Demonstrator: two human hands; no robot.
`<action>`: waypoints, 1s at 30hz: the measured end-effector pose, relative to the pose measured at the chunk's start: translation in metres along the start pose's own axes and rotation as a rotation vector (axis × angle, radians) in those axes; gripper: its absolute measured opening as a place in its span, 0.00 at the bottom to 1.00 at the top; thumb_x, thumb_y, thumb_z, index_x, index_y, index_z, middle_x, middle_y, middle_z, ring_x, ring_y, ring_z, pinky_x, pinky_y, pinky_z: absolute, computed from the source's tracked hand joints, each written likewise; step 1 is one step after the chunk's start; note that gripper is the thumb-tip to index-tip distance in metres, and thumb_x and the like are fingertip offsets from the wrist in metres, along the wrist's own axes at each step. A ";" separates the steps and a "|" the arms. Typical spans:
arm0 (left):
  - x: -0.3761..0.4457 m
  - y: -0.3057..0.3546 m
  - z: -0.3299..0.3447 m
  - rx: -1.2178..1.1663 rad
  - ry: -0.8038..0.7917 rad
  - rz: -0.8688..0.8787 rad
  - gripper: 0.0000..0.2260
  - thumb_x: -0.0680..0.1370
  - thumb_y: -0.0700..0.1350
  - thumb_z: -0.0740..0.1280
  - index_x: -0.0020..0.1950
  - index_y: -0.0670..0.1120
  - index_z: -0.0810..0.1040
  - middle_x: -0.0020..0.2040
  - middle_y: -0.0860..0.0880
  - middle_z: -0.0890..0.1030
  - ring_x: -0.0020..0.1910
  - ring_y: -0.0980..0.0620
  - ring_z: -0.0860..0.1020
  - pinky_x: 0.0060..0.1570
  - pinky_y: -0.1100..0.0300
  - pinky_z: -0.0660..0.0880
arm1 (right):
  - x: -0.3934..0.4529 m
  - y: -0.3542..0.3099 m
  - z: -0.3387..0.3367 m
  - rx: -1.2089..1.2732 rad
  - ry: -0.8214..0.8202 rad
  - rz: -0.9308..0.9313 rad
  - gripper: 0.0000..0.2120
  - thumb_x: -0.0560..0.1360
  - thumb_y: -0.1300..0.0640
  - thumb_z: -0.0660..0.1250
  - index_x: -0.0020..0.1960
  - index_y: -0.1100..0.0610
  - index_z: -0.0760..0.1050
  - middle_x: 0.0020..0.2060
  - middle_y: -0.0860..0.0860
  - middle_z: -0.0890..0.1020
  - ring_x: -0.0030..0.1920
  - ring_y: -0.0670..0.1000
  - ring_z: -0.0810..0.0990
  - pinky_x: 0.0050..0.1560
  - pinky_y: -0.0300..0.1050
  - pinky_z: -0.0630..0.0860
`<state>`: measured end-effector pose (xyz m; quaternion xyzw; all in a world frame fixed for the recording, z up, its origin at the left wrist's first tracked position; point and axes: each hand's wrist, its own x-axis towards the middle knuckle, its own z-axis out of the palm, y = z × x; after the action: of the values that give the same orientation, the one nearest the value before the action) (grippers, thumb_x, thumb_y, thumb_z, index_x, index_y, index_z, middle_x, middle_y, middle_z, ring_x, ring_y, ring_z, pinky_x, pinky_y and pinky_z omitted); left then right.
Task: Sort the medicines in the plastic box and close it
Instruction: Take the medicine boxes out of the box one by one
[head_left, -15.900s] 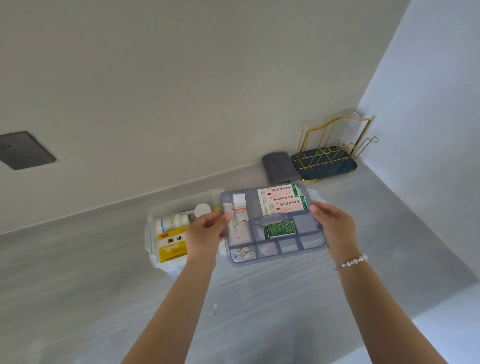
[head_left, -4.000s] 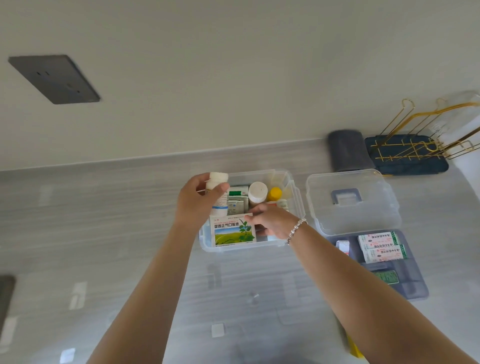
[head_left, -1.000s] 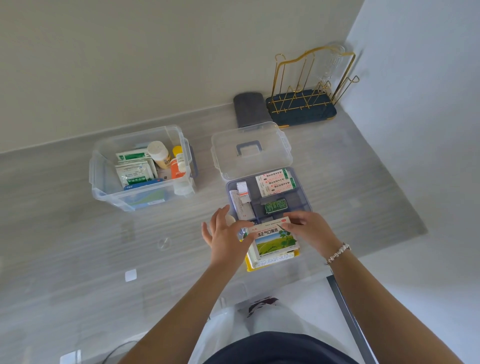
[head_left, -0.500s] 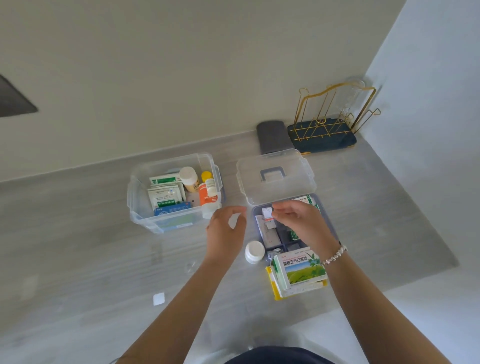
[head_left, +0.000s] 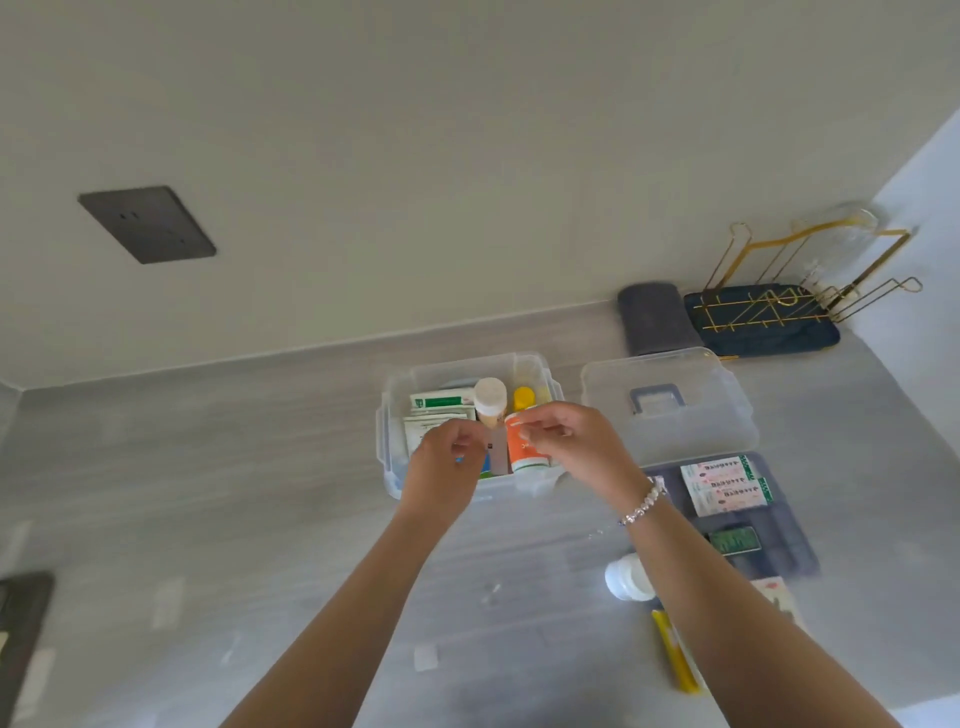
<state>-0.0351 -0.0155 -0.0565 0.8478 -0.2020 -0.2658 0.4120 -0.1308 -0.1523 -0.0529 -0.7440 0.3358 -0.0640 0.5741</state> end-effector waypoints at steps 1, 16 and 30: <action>0.008 -0.006 -0.005 0.033 -0.019 -0.024 0.09 0.77 0.42 0.62 0.54 0.45 0.79 0.49 0.51 0.81 0.50 0.53 0.78 0.41 0.77 0.69 | 0.008 -0.001 0.007 -0.024 -0.015 0.026 0.10 0.71 0.59 0.71 0.52 0.59 0.81 0.48 0.57 0.84 0.45 0.49 0.82 0.51 0.44 0.77; 0.077 -0.046 -0.002 0.183 -0.301 -0.356 0.18 0.80 0.40 0.55 0.70 0.40 0.66 0.72 0.41 0.67 0.65 0.44 0.71 0.62 0.57 0.68 | 0.078 0.013 0.074 -0.320 -0.374 0.542 0.17 0.75 0.62 0.62 0.62 0.67 0.71 0.60 0.63 0.77 0.59 0.60 0.78 0.47 0.45 0.78; 0.072 -0.033 -0.010 0.087 -0.285 -0.279 0.17 0.77 0.37 0.54 0.62 0.42 0.76 0.61 0.39 0.77 0.56 0.37 0.76 0.42 0.56 0.73 | 0.079 0.008 0.078 -0.571 -0.318 0.308 0.13 0.72 0.56 0.66 0.45 0.67 0.77 0.44 0.60 0.82 0.46 0.56 0.80 0.45 0.45 0.74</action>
<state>0.0310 -0.0303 -0.0984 0.8384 -0.1500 -0.4286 0.3016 -0.0357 -0.1352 -0.1095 -0.8158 0.3549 0.2360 0.3910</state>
